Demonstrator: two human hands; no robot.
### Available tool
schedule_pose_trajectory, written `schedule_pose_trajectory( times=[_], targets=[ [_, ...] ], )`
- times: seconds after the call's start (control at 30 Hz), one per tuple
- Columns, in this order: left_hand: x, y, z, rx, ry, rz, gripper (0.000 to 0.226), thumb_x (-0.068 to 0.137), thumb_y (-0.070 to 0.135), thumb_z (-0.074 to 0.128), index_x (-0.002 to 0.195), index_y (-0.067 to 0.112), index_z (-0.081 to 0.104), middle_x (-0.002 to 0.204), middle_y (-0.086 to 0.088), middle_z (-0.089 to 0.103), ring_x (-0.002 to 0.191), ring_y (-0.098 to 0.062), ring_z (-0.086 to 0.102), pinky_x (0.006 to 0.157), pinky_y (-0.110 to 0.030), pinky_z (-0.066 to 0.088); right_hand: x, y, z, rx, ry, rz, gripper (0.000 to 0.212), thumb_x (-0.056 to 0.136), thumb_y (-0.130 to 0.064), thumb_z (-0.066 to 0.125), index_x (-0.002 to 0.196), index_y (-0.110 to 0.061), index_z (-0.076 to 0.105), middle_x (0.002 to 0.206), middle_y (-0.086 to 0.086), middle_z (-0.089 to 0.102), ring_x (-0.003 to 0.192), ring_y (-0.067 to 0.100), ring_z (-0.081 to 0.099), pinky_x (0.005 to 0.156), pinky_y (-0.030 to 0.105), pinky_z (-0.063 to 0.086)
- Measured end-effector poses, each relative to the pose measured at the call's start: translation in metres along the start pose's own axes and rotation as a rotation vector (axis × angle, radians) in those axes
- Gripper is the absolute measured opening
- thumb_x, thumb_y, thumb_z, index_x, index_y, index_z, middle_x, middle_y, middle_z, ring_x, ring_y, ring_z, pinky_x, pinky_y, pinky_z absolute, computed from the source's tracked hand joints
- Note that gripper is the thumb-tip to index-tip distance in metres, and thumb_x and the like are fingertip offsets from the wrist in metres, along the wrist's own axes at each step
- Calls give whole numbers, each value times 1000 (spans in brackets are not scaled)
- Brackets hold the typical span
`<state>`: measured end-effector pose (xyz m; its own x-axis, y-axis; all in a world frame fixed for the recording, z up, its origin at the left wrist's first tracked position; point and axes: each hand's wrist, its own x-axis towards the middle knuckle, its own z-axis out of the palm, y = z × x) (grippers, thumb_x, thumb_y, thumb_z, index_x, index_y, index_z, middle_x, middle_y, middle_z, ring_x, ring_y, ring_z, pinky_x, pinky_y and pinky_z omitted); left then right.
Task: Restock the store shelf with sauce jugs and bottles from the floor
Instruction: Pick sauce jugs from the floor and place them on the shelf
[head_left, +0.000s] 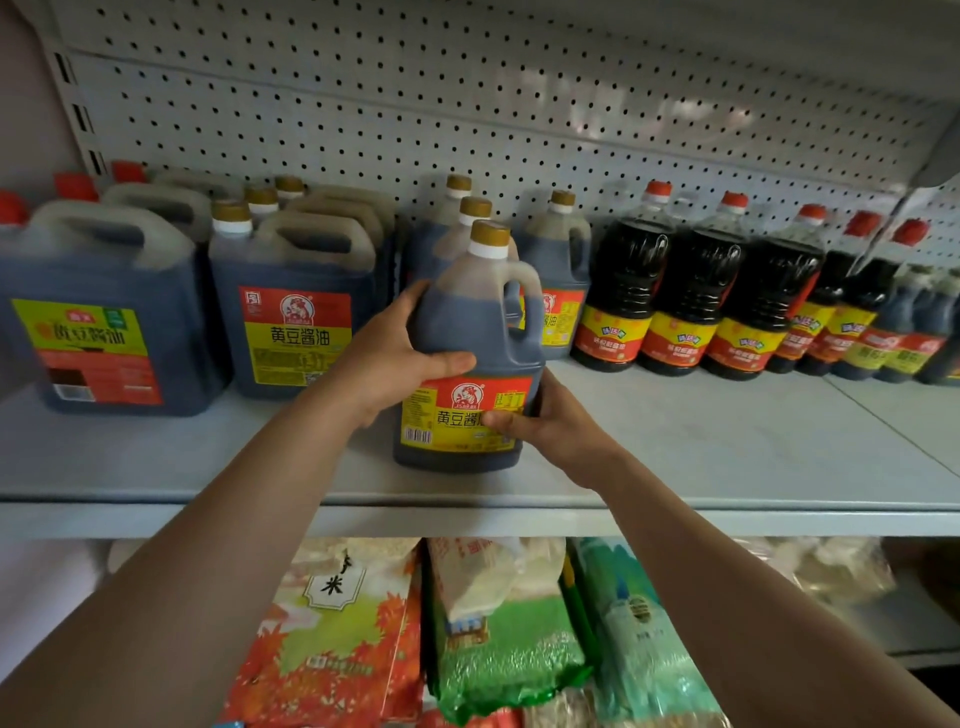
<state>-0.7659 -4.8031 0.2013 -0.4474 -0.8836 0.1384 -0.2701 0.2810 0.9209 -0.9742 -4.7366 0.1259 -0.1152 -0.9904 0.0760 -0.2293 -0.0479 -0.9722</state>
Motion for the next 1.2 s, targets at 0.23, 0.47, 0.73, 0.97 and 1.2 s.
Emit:
schedule_pose_trajectory(
  times=[0.23,0.47,0.73,0.97,1.2],
  targets=[
    [6,20,-11,472,50,99,95,69,42,87,148,25,37,148,-2,47,131,-26,48,101,-41,46,13,5,2,-33,7,13,68,77,-27,87,135,-20,52,124,-1,71,114,18,68,98,43,57],
    [24,59,-14,473,9,211,85,73,33,86,144,30,40,140,1,56,120,-20,55,90,-32,43,20,-10,-9,-158,-63,33,83,75,-28,90,143,-29,42,125,-7,67,115,12,65,100,39,56],
    [20,61,-9,536,42,182,80,74,34,86,140,27,42,138,-2,57,122,-24,55,90,-32,43,26,-10,-13,-186,-75,8,103,53,-57,96,138,-28,46,129,-4,67,120,20,64,98,47,57],
    [15,66,-9,582,14,148,84,76,34,84,144,26,36,141,-3,54,122,-24,54,86,-31,42,21,-11,-12,-173,-57,-13,111,44,-62,95,137,-24,47,126,-3,69,115,16,67,95,42,59],
    [16,58,-7,775,-15,115,108,64,35,92,147,25,24,140,-7,51,124,-28,52,97,-46,49,25,2,-9,-153,-20,-11,79,71,-26,91,133,-18,44,125,0,66,114,19,66,89,33,61]
  ],
)
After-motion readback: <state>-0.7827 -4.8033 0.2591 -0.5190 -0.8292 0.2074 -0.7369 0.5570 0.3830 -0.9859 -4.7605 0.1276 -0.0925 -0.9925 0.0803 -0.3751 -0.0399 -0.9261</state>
